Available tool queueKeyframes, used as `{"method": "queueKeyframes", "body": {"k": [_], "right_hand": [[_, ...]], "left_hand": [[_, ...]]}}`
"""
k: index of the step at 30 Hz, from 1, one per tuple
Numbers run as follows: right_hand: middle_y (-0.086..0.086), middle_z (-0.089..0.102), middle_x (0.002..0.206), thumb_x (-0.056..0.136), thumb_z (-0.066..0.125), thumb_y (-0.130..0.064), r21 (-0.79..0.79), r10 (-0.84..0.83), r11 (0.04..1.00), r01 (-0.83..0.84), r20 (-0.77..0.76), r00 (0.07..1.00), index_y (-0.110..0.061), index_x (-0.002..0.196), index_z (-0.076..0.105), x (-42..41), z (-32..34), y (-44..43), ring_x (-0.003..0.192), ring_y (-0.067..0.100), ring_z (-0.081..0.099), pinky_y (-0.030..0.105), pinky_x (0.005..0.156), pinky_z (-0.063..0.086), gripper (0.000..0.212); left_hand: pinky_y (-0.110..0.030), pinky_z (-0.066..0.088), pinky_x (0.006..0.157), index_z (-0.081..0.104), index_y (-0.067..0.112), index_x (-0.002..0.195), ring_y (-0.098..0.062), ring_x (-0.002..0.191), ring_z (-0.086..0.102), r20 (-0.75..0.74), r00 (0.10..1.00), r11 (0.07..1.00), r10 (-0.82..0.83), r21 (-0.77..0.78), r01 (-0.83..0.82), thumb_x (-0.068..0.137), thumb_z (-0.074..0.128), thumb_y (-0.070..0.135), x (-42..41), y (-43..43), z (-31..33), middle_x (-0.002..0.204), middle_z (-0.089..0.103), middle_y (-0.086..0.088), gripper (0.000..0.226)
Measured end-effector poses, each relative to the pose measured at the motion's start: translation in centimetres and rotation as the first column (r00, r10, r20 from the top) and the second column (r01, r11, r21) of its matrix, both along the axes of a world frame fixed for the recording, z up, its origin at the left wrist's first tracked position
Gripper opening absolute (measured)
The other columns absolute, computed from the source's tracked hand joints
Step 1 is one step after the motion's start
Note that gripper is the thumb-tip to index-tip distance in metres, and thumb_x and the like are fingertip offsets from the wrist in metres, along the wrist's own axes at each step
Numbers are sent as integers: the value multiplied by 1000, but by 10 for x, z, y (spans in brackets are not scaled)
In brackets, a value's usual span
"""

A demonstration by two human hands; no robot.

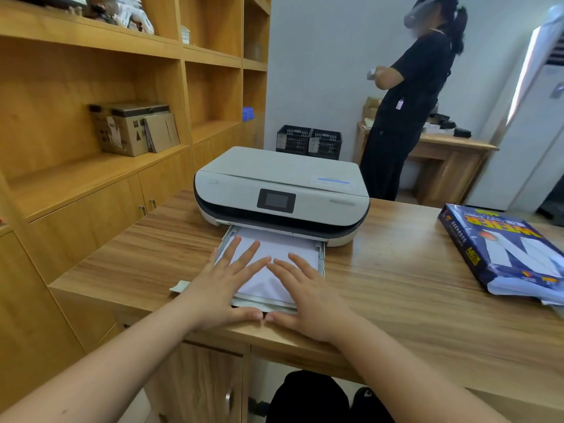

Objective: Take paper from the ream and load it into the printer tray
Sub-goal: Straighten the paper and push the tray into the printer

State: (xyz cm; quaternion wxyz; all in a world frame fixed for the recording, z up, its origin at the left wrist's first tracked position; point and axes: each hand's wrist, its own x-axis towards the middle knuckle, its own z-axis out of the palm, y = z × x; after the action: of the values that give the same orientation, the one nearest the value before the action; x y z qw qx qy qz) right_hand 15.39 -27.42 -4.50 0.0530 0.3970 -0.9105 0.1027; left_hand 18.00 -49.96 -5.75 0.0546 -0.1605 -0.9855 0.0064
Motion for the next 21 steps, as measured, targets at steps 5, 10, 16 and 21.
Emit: {"method": "queueKeyframes", "body": {"k": [5,10,16,21], "right_hand": [[-11,15,161,86,48,-66,-12,-9,1000,8,-8,1000,-33,153,6,-2,3,1,148,13,-4,35,119,9,86],[-11,23,159,87,47,-66,-43,-35,999,33,-42,998,-32,153,10,-8,12,1,148,16,4,34,118,12,83],[3,49,145,92,44,-53,-91,-24,996,5,-210,977,-18,143,41,-1,2,-4,138,30,37,44,107,39,63],[7,24,159,96,46,-20,-16,26,999,-33,-302,953,-27,149,18,-3,-18,-5,147,35,15,42,112,12,60]], "left_hand": [[-51,-7,118,-22,50,143,-13,136,-41,-19,1000,999,-16,41,16,77,28,85,-2,-1,4,152,-34,20,90],[-51,-6,118,-14,46,147,-9,138,-36,-59,998,1000,-12,13,13,77,23,85,-11,-1,13,157,-24,16,88],[-48,-7,119,-11,44,149,-10,139,-35,-94,996,1000,-11,-11,10,74,16,87,-20,-1,11,158,-23,13,90],[-48,-9,118,-11,44,149,-11,139,-35,-118,993,1000,-13,-2,13,78,23,85,-30,-1,10,158,-24,12,88]]}}
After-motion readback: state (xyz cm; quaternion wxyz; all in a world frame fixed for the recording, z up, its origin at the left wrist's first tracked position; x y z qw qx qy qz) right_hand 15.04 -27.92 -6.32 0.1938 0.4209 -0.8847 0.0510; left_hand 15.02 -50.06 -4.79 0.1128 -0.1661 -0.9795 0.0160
